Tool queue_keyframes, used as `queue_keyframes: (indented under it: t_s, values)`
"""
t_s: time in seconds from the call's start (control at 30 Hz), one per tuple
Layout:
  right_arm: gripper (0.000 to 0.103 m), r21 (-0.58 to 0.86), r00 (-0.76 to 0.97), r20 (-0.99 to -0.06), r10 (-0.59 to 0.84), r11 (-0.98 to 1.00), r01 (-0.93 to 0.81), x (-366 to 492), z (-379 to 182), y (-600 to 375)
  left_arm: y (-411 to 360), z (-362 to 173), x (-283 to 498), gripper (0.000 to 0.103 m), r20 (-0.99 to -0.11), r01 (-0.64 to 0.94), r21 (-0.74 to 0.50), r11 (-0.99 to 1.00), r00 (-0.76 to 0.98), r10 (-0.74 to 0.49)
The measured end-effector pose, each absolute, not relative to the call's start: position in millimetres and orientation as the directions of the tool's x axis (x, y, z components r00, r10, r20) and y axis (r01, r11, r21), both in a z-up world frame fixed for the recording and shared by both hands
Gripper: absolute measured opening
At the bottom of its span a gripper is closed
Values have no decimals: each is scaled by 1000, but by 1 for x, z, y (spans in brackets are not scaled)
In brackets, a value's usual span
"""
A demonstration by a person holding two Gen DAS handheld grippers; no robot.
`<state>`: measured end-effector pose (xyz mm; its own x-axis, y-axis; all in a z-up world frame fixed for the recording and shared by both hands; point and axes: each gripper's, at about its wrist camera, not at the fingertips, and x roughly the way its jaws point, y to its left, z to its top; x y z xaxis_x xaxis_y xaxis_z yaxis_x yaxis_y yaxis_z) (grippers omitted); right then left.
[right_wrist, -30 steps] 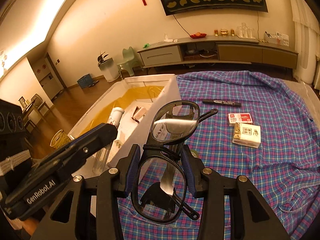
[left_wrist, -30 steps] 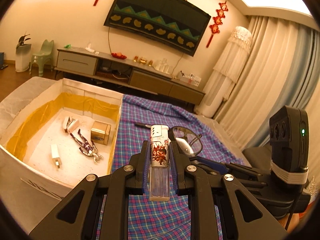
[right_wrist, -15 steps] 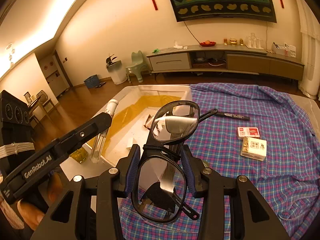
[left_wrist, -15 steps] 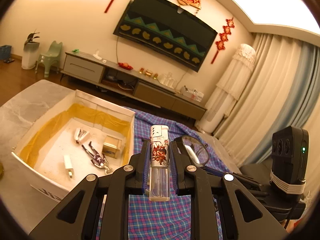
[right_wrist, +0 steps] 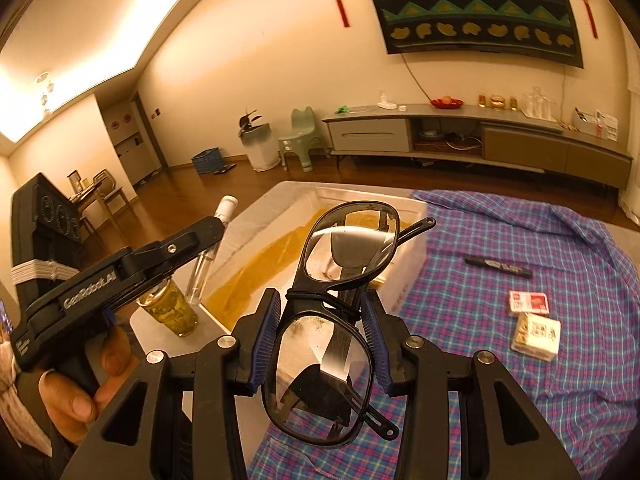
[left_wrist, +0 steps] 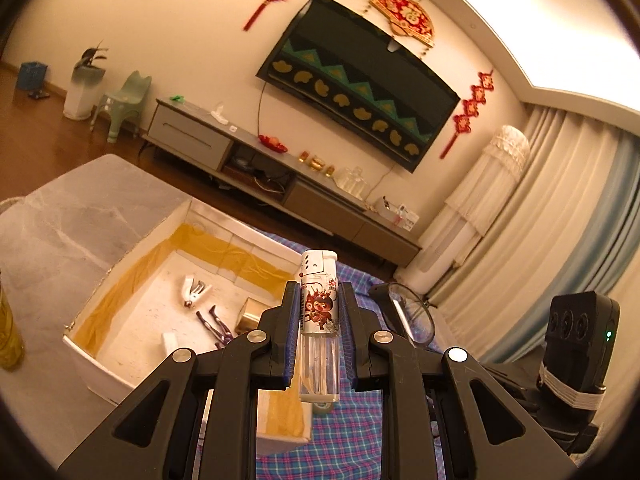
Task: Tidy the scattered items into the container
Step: 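Lift and carry the glasses with the right tool while the left tool carries the lighter to the box, then open the right tool dropping the glasses while the left tool releases the lighter into the box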
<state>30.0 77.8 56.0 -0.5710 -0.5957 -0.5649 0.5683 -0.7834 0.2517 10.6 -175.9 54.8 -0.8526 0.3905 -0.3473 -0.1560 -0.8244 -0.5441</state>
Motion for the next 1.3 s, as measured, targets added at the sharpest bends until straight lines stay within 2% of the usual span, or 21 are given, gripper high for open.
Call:
queue_keyframes:
  t_s: [0.57, 0.93, 1.3]
  values:
    - [43, 177, -504, -603, -618, -720, 671, 8, 51, 14, -227, 40, -24, 19, -388, -43, -587, -809, -861, 328]
    - [43, 179, -440, -659, -610, -695, 697, -31, 38, -15, -230, 8, -54, 20, -529, 69, -561, -825, -797, 293]
    - [43, 154, -392, -724, -567, -687, 710, -86, 29, -50, -188, -18, -67, 20, -635, 55, -515, -856, -695, 337]
